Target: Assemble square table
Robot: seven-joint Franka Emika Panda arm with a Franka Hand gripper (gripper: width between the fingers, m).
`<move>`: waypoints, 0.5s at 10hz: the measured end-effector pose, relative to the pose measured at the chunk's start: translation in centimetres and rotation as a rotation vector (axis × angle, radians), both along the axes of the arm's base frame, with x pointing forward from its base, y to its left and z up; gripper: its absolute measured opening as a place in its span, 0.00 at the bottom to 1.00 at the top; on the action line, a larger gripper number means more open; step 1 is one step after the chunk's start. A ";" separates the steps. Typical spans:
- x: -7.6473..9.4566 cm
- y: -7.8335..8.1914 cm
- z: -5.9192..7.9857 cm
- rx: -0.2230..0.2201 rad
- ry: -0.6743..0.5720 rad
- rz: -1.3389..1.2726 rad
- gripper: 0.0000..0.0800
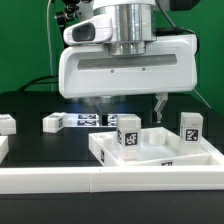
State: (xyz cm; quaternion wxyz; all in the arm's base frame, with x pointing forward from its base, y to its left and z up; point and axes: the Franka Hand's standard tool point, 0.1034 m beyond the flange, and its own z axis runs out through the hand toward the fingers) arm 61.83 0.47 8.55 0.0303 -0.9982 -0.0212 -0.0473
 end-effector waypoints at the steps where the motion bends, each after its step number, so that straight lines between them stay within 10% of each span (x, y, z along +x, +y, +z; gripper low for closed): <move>1: 0.0 0.0 0.0 -0.010 -0.003 0.055 0.81; 3: 0.0 0.0 0.0 -0.010 -0.003 0.053 0.81; 5: 0.0 0.0 0.0 -0.010 -0.003 0.053 0.53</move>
Offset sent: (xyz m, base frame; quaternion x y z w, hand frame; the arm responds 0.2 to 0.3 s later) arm 0.0000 0.0000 0.0000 0.0000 0.0000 0.0000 1.0000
